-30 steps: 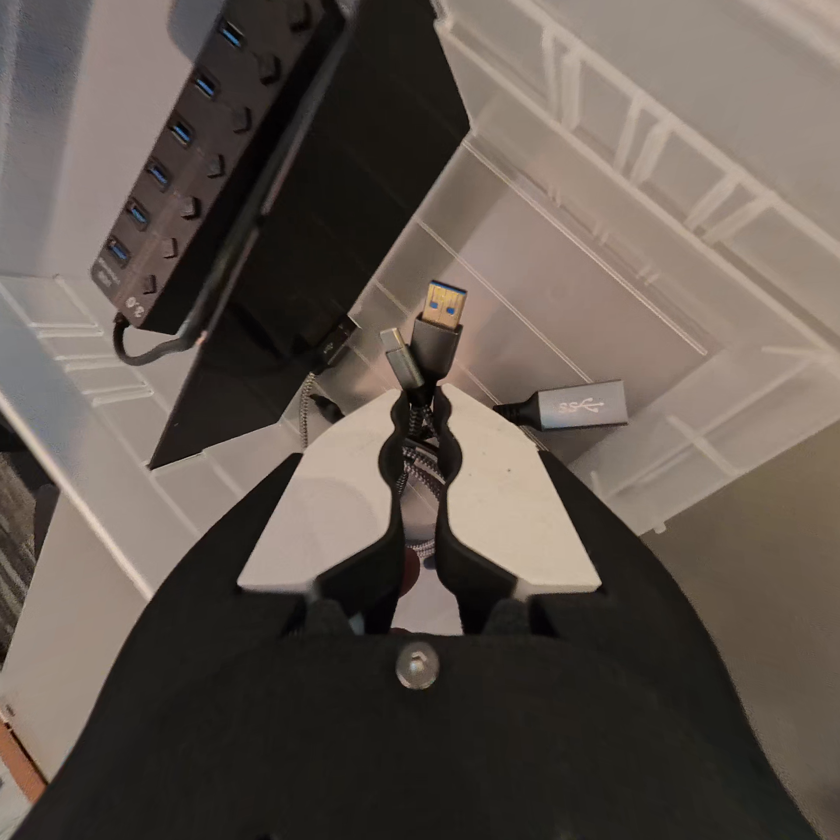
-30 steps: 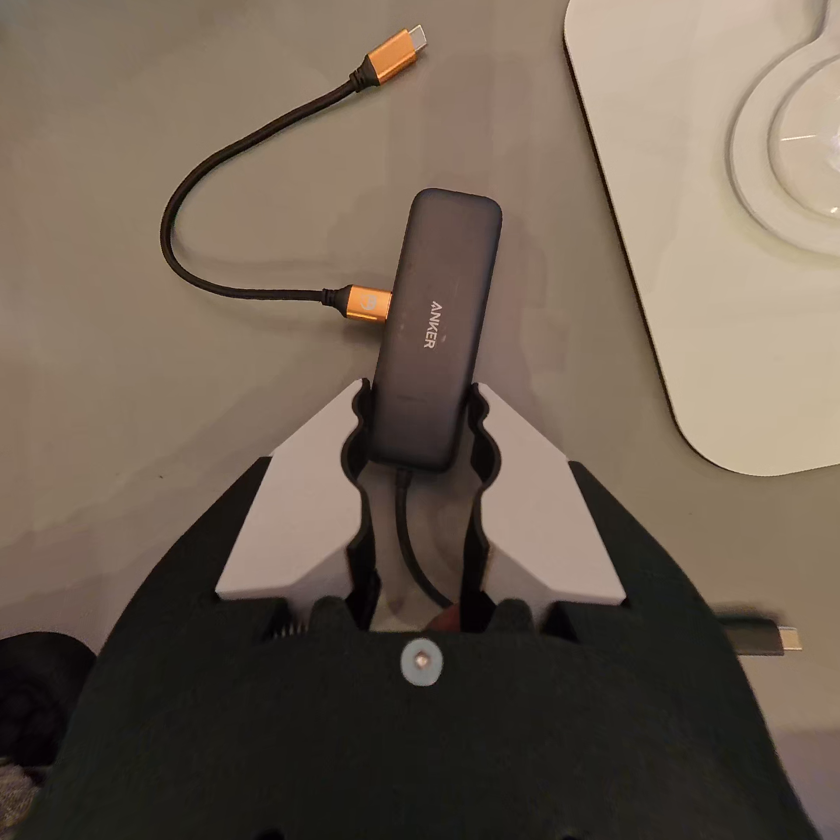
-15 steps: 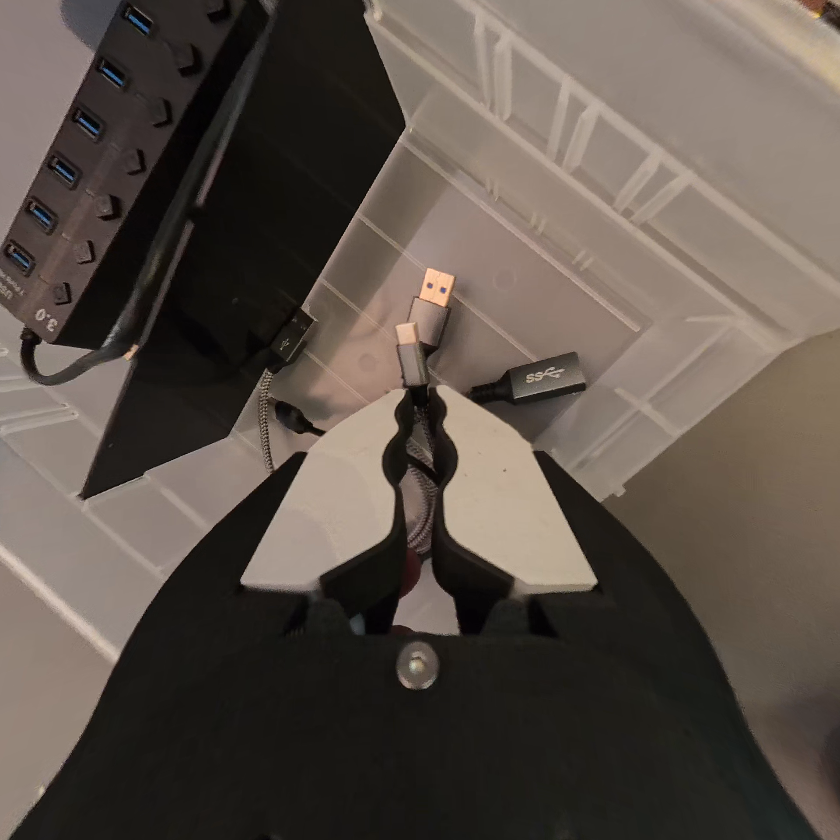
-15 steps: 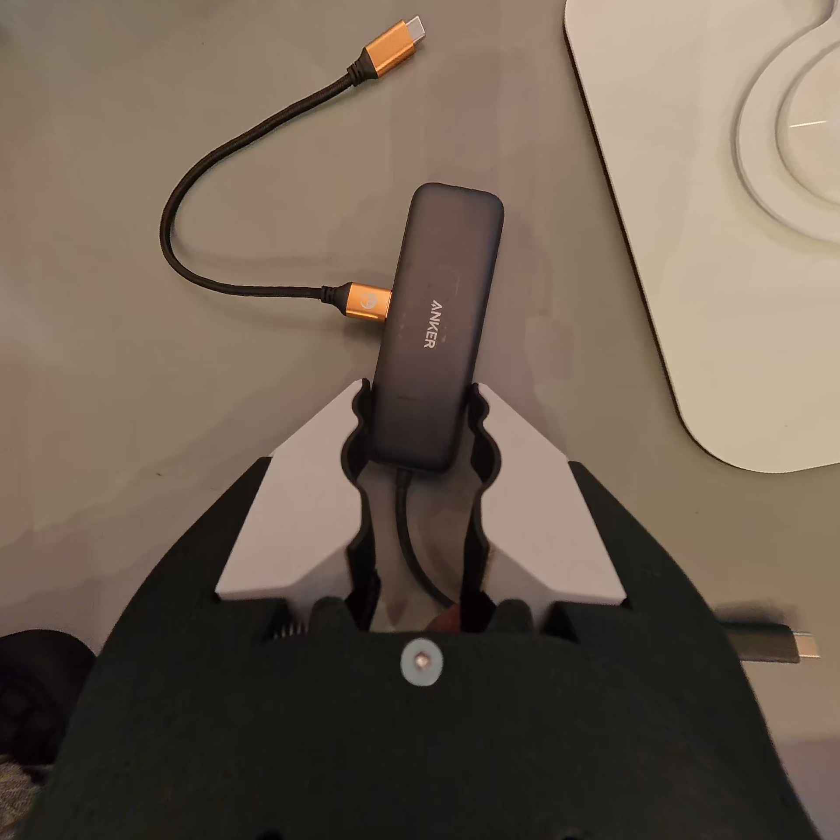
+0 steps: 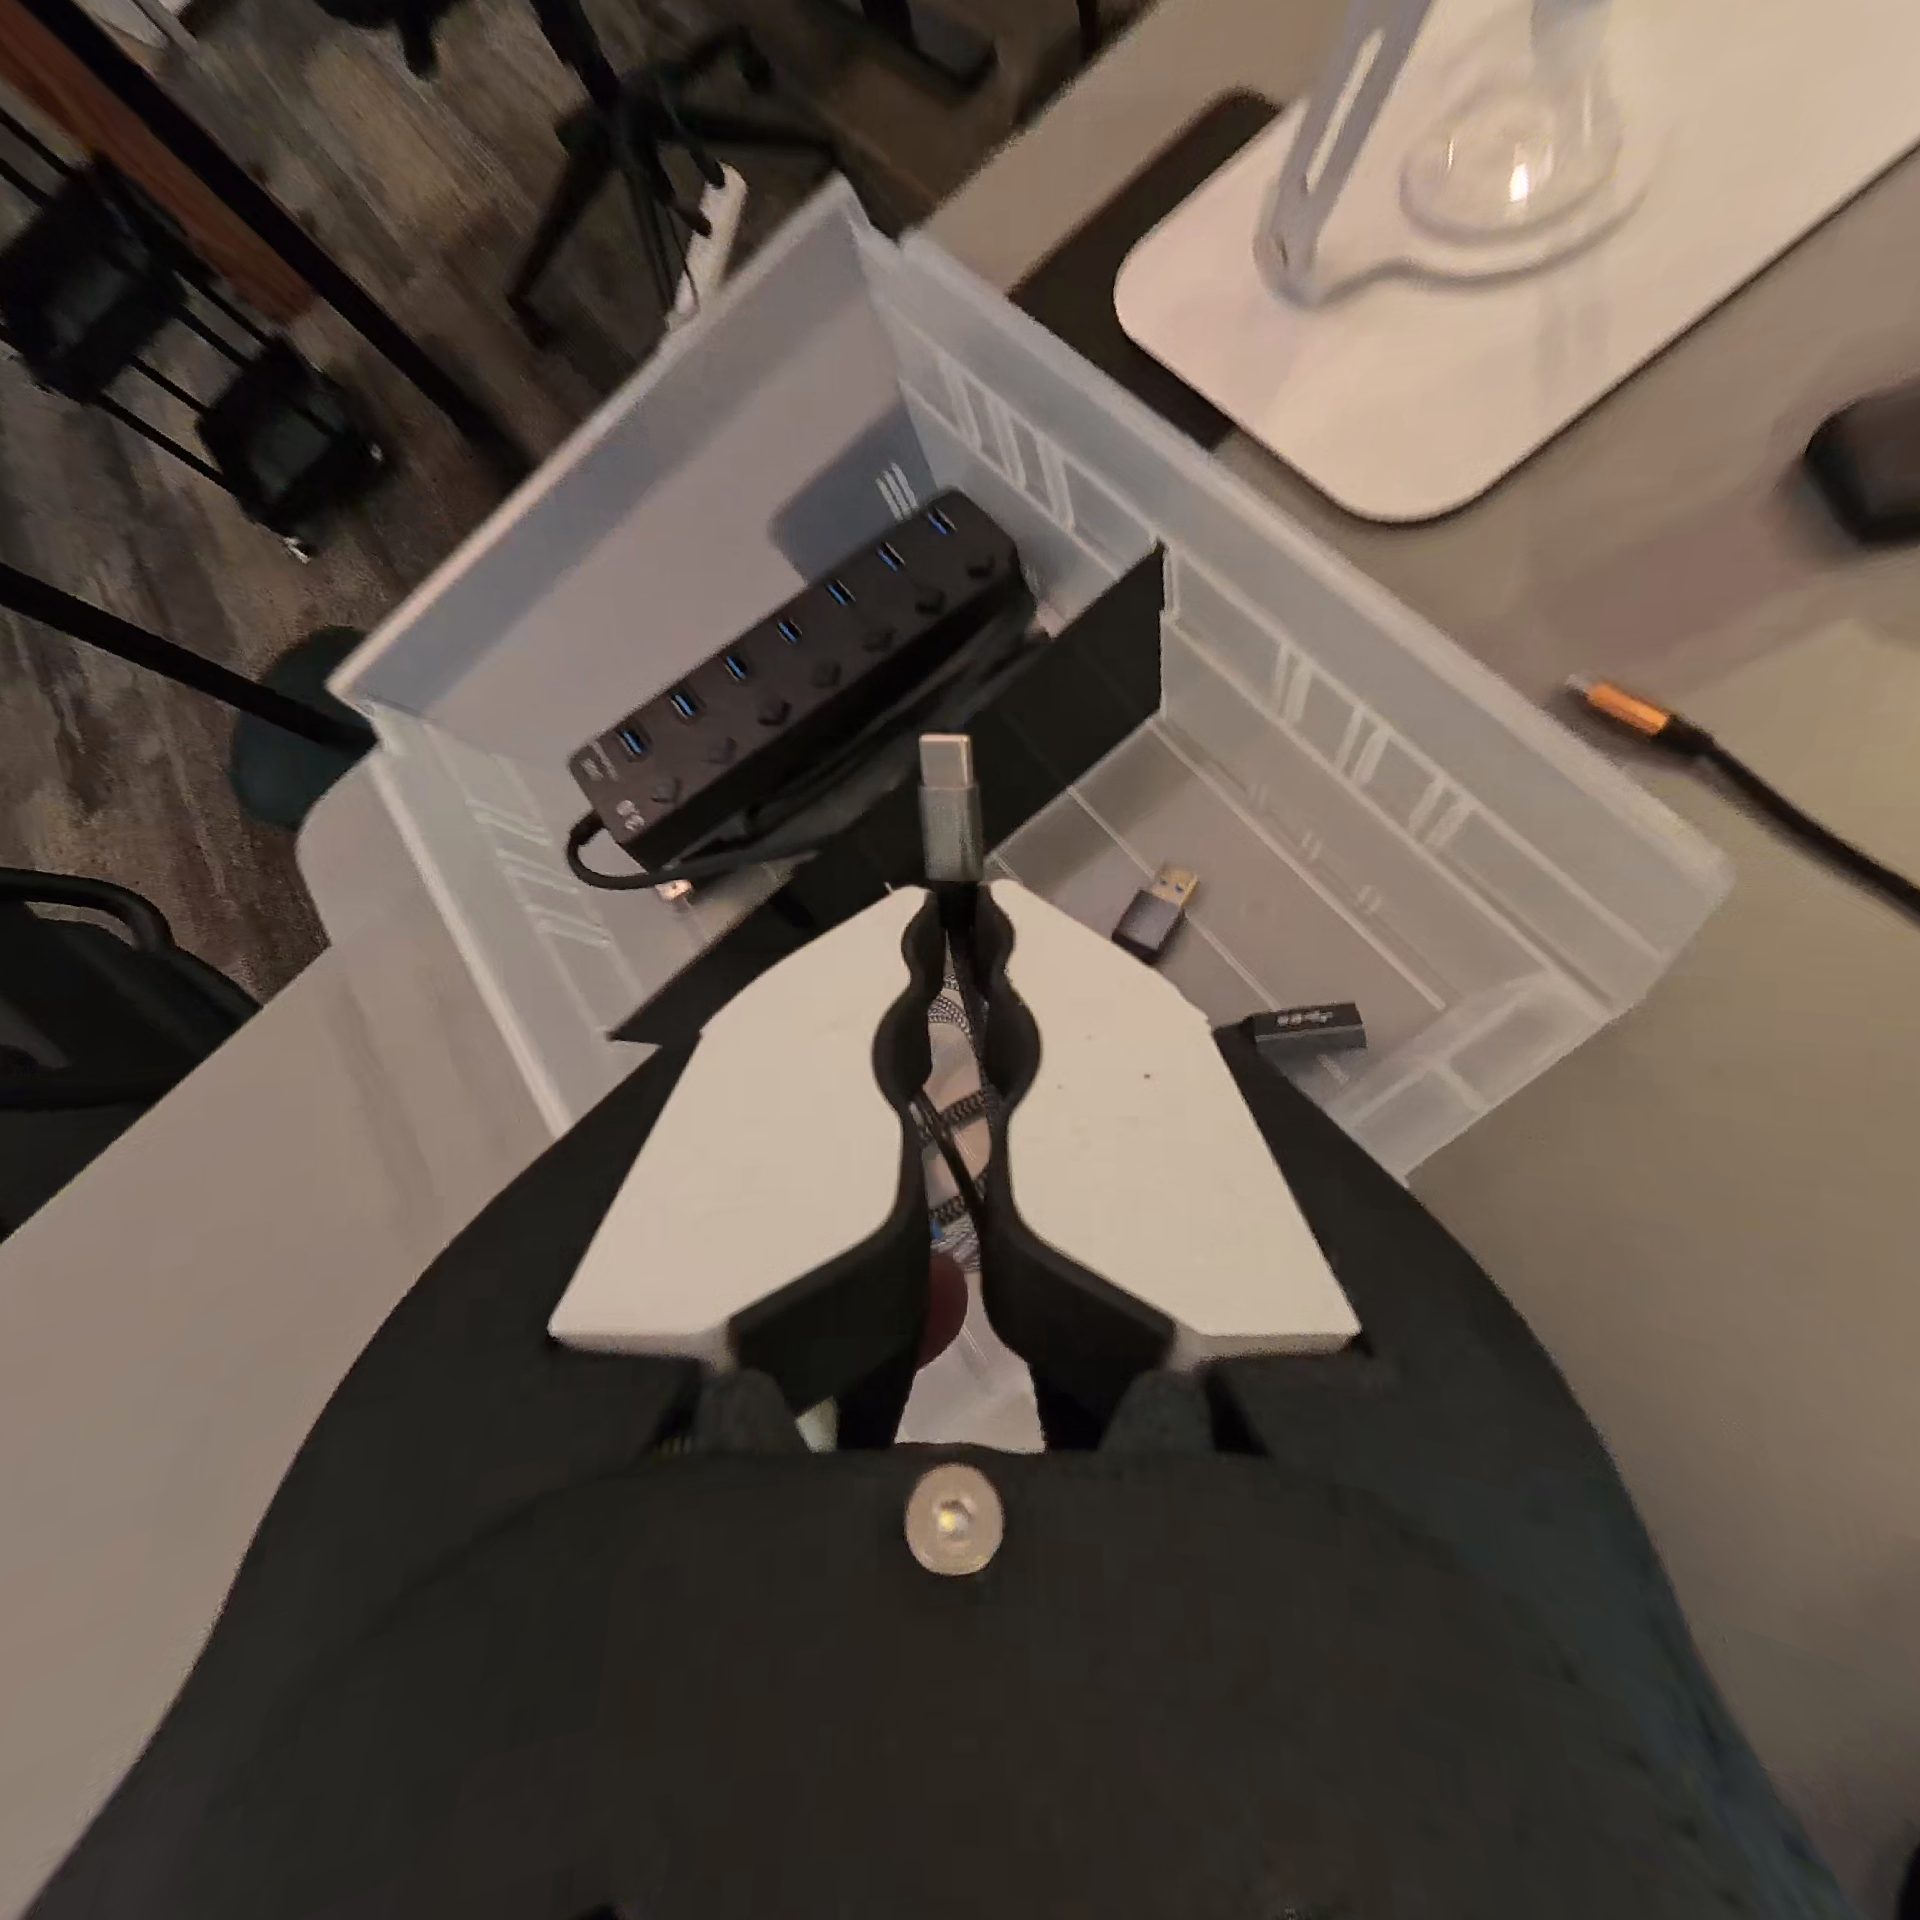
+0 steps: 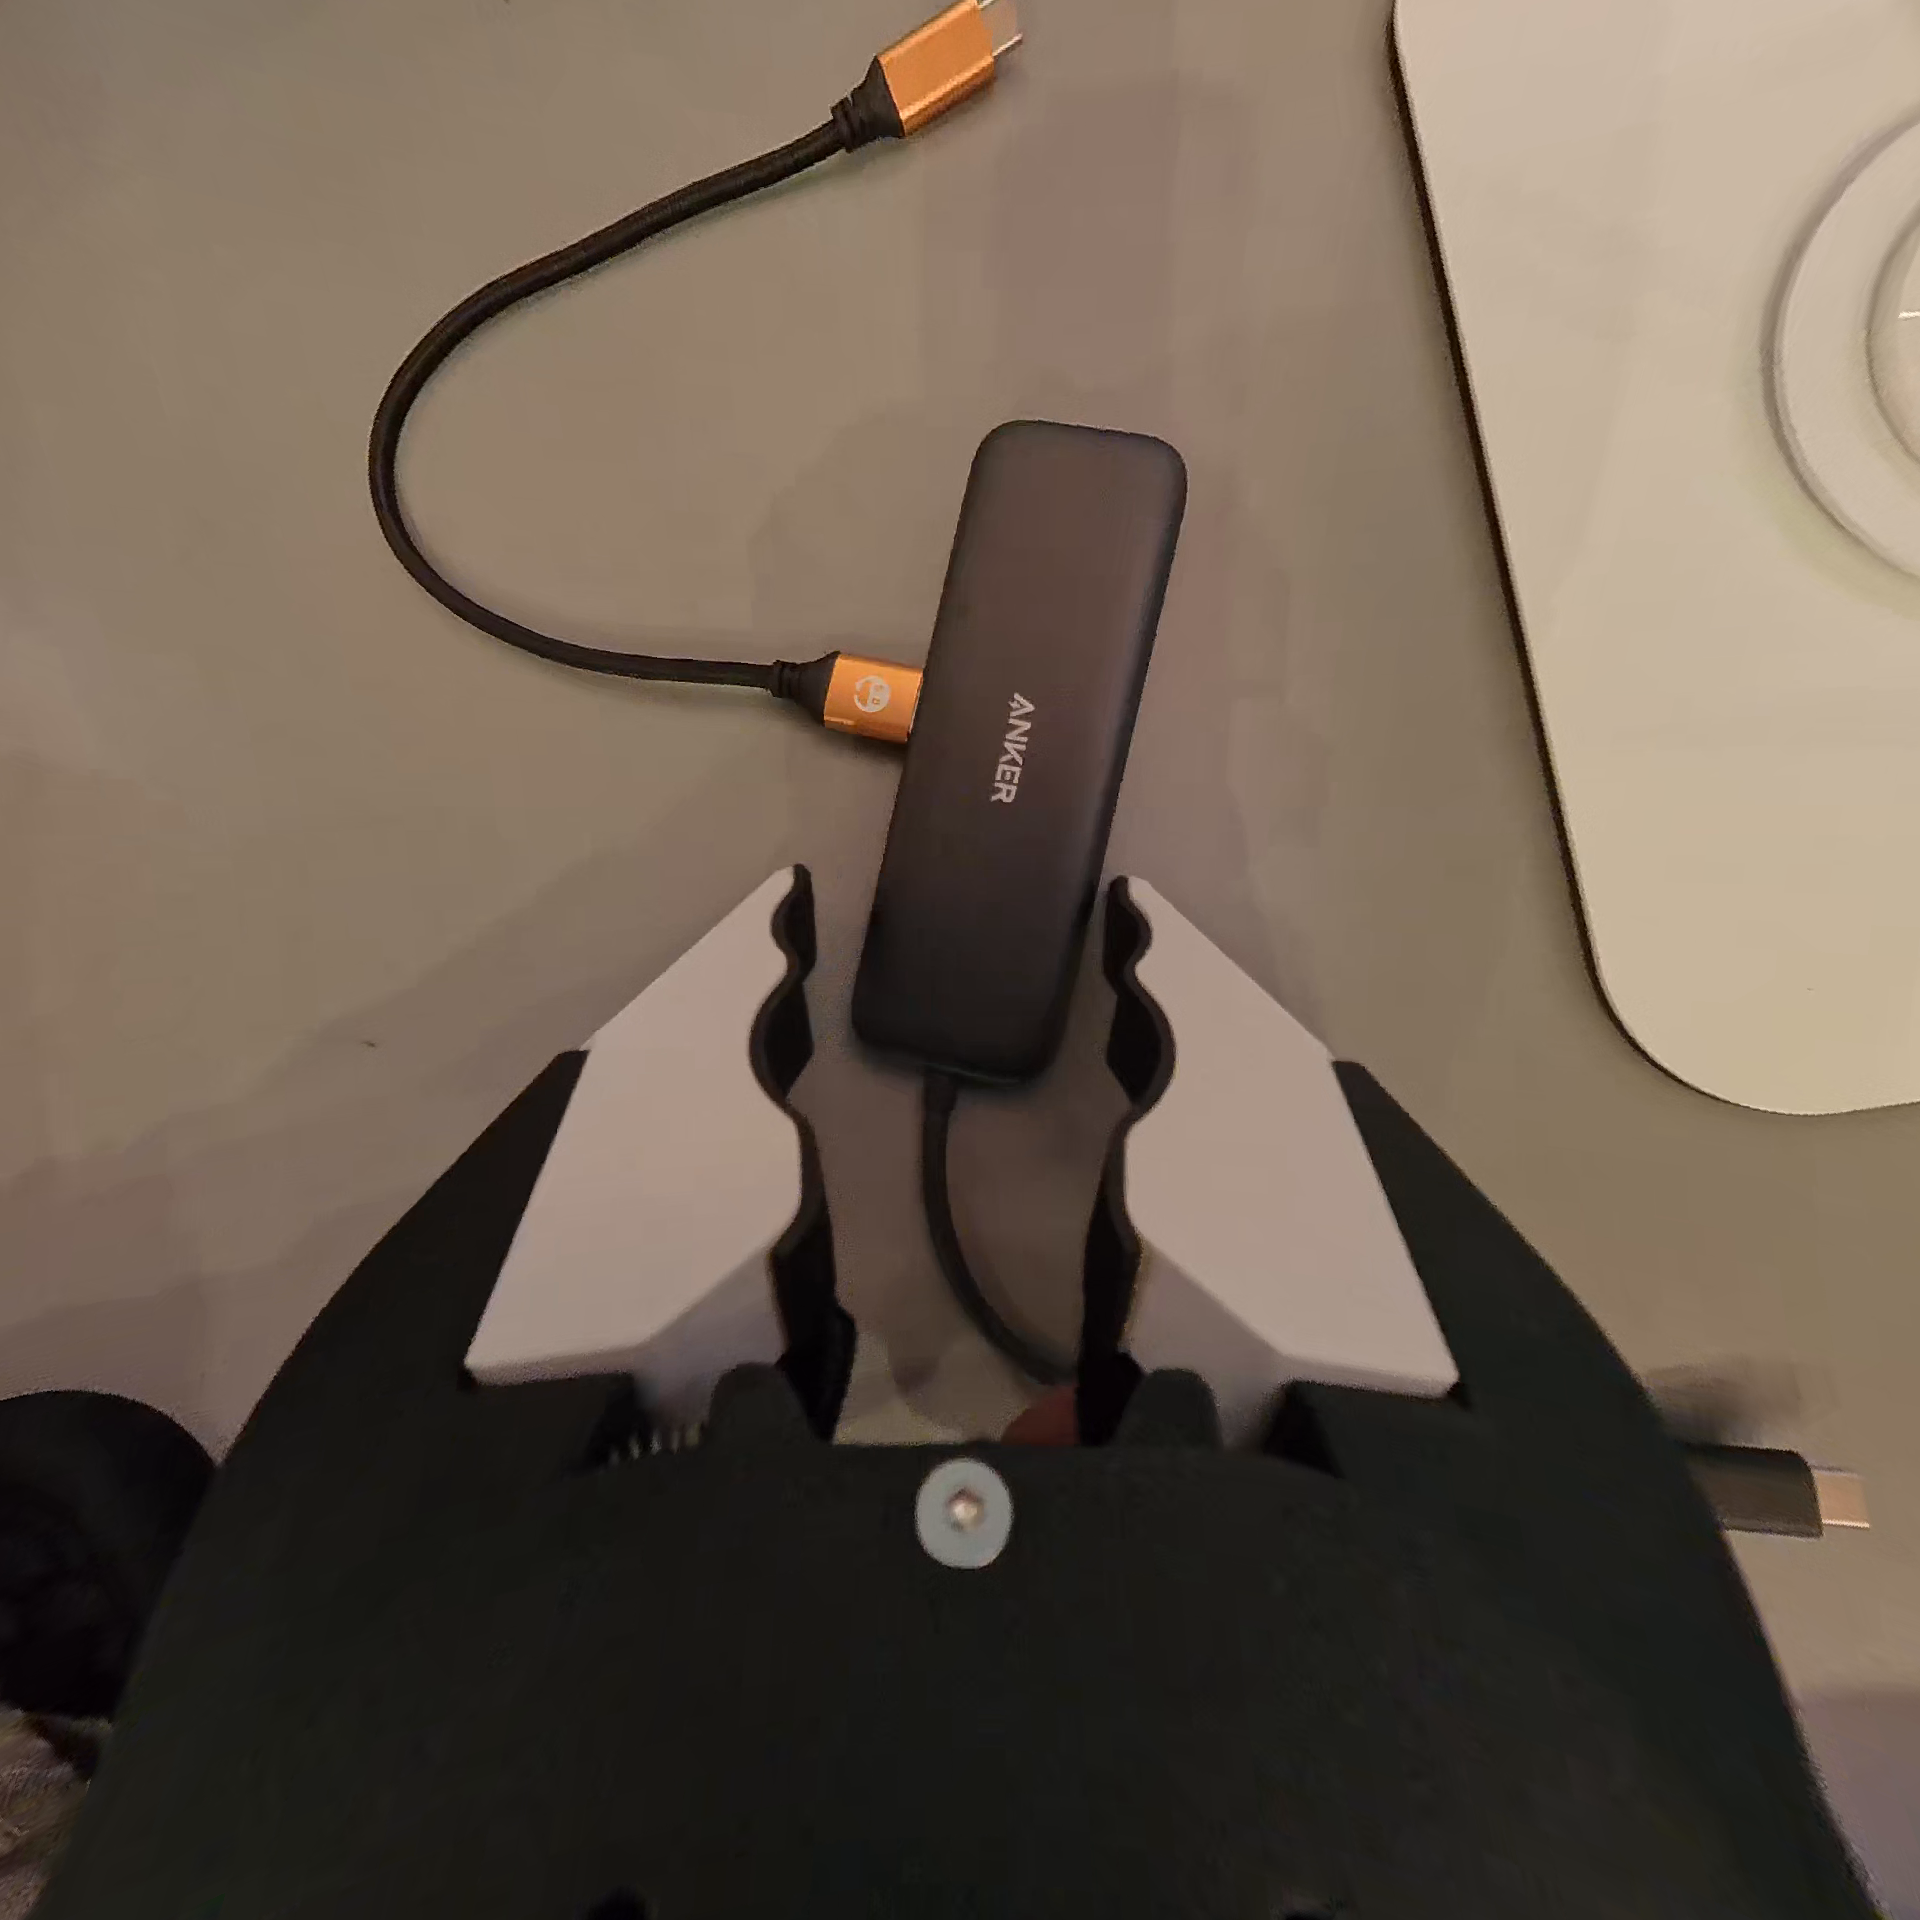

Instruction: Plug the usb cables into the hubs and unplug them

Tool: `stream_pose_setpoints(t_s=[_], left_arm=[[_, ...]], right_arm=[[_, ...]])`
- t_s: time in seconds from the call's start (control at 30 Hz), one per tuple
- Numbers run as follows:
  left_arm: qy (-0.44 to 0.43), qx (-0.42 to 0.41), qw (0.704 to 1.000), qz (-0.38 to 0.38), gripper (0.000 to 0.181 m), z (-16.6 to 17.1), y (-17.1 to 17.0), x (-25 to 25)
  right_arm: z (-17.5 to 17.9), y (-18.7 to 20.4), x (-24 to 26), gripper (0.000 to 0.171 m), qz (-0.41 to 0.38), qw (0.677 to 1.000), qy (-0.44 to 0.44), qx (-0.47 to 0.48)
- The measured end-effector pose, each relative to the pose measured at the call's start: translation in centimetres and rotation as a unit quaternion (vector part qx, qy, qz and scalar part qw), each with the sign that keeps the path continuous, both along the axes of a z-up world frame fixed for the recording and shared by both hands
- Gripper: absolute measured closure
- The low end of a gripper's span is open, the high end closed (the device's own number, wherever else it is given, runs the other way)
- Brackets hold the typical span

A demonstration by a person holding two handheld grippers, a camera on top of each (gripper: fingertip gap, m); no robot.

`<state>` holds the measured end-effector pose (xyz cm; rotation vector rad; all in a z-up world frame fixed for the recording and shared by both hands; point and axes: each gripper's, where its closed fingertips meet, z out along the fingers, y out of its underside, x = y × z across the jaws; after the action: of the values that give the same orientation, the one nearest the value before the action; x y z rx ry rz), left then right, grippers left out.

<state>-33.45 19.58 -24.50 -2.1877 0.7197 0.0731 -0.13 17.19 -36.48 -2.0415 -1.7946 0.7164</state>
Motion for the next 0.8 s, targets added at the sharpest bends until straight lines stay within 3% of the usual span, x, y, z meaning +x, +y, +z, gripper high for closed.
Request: stream_pose_setpoints(t_s=[0.27, 0.53, 0.8], left_arm=[[-0.037, 0.075, 0.996, 0.017, 0.178, 4.8, 0.2, -0.2], [-0.086, 0.154, 0.984, 0.016, 0.178, 9.7, 0.4, 0.9], [-0.081, 0.219, 0.972, 0.009, 0.178, 14.3, 0.2, 2.3]], right_arm=[[1.1, 0.0, 0.4, 0.107, 0.002, 1.000, 0.002, 0.015], [4.2, 0.9, 0.3, 0.106, -0.012, 0.997, 0.041, 0.060], [7.5, 0.9, -1.7, 0.107, 0.004, 0.987, 0.104, 0.120]])
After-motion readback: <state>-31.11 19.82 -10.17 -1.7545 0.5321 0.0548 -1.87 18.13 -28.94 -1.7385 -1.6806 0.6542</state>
